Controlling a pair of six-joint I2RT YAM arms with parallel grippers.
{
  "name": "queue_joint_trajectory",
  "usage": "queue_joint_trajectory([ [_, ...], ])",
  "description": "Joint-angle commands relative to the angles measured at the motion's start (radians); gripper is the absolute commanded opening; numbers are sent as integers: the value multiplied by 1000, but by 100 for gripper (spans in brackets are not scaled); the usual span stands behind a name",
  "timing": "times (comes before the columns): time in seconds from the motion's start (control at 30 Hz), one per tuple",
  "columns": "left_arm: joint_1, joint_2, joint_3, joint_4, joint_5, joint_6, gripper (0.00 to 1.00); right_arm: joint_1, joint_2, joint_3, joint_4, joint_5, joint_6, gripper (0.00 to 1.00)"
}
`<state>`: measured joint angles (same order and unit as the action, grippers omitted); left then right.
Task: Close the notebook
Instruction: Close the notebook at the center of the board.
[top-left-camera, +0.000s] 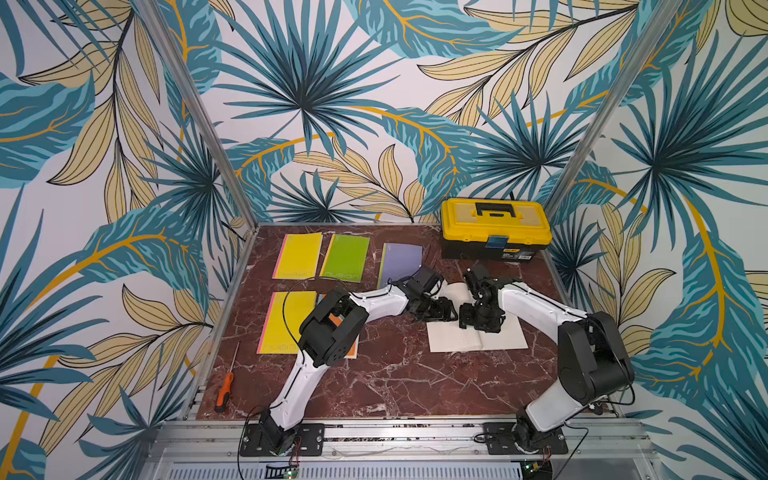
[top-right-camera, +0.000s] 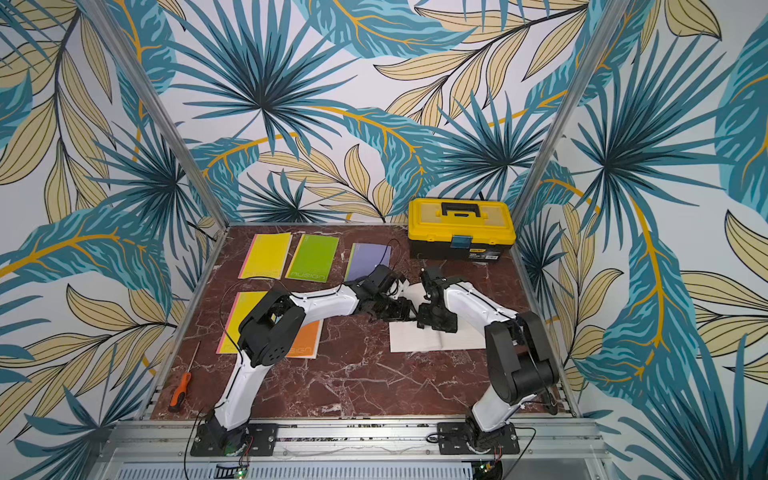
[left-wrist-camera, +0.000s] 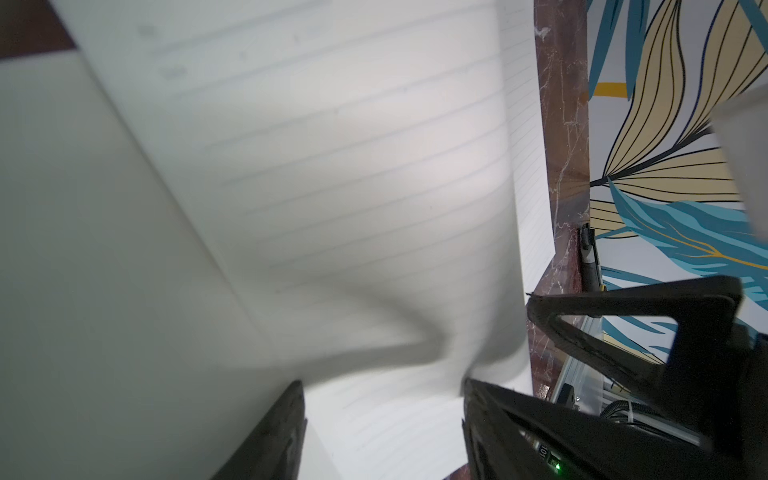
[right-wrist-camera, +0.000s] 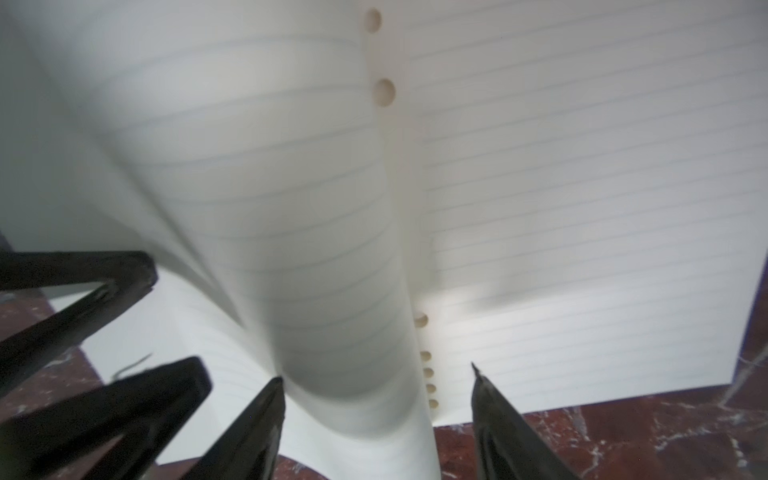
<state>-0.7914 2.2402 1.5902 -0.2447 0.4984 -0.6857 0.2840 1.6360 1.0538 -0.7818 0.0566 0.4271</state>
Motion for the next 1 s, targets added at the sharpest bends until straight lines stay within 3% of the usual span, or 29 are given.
queue_joint_trajectory([
  [0.0,4,30,-42,-74,-41,6,62,-1,-22,-19,25,-71,-36,71],
  [0.4,9,28,-48,-71,-39,0,62,6,52,-15,66,-57,-28,71],
  [0.97,18,27,-60,-102,-57,-5,61,1,58,30,-60,270,41,69],
])
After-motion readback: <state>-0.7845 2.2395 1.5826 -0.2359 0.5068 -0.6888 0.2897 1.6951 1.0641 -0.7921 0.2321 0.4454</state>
